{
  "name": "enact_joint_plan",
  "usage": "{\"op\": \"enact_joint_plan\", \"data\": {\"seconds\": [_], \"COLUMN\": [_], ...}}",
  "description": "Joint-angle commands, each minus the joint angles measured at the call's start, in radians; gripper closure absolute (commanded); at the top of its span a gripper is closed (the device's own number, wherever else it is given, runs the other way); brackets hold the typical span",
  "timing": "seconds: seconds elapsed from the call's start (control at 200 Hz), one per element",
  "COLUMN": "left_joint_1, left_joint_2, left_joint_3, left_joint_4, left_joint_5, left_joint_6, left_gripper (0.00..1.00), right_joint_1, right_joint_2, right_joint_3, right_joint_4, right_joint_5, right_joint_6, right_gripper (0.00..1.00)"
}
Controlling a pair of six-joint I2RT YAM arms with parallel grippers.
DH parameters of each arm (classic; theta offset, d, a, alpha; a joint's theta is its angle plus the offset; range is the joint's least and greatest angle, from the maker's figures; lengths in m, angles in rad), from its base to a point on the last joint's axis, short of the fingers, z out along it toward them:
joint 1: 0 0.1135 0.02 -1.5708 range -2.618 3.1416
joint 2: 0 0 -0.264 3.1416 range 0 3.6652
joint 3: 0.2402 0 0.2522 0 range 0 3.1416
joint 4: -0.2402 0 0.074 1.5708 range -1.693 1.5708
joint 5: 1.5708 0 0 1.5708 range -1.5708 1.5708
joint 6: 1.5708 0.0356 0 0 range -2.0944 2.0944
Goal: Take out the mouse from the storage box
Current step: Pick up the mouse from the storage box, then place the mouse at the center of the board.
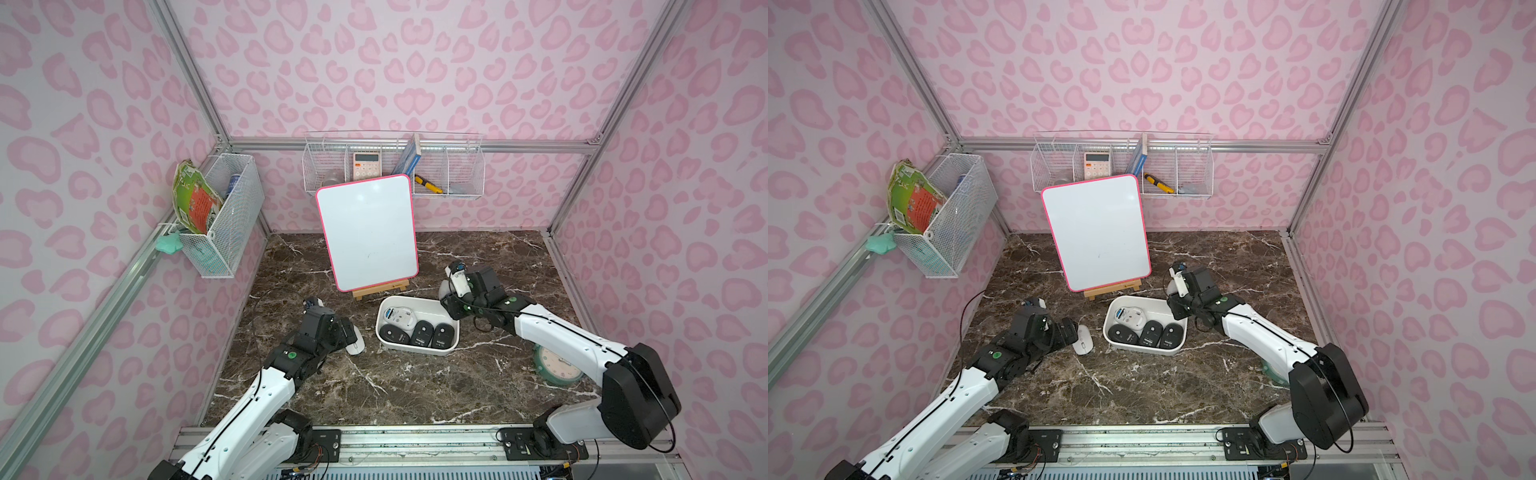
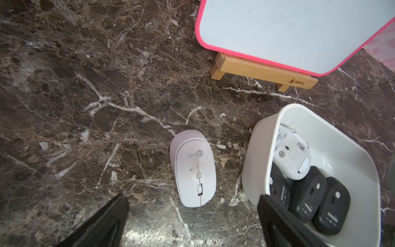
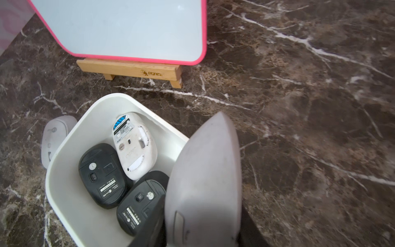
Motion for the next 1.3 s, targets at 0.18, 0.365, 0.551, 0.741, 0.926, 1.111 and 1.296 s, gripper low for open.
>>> {"op": "enact_joint_plan", "data": {"seconds": [0.18, 0.365, 0.551, 0.741, 0.926, 1.111, 1.296], "left_joint_1": [-0.001, -0.002, -0.006, -0.013, -0.025, -0.039, -0.059], "left_joint_2": [0.011, 0.037, 0.064, 0.086, 0.105, 0.129, 0.146], "left_joint_3": [0.03, 0.063, 0.094, 0.123, 0.135, 0.148, 0.159], "left_joint_4": [-0.042, -0.06, -0.071, -0.092, -0.101, -0.098, -0.1], "left_joint_5": [0.037, 0.059, 0.073, 0.072, 0.065, 0.057, 0.049], "left_joint_6": [-0.016, -0.02, -0.026, -0.031, -0.038, -0.044, -0.047], "left_gripper": [0.01, 0.01, 0.01, 0.01, 0.01, 0.01, 0.01], "right_joint_1": [-0.175, -0.3, -0.385, -0.438, -0.462, -0.462, -0.462], "right_joint_2": [-0.08, -0.101, -0.089, -0.073, -0.052, -0.008, 0.027], "right_joint_3": [-0.089, -0.157, -0.224, -0.279, -0.323, -0.36, -0.373], "right_joint_4": [0.076, 0.111, 0.167, 0.231, 0.29, 0.361, 0.396], "right_joint_5": [-0.171, -0.239, -0.318, -0.375, -0.417, -0.458, -0.472], "right_joint_6": [0.092, 0.143, 0.175, 0.209, 0.238, 0.275, 0.288], "right_gripper": [0.74, 0.74, 0.74, 0.74, 0.74, 0.73, 0.71]}}
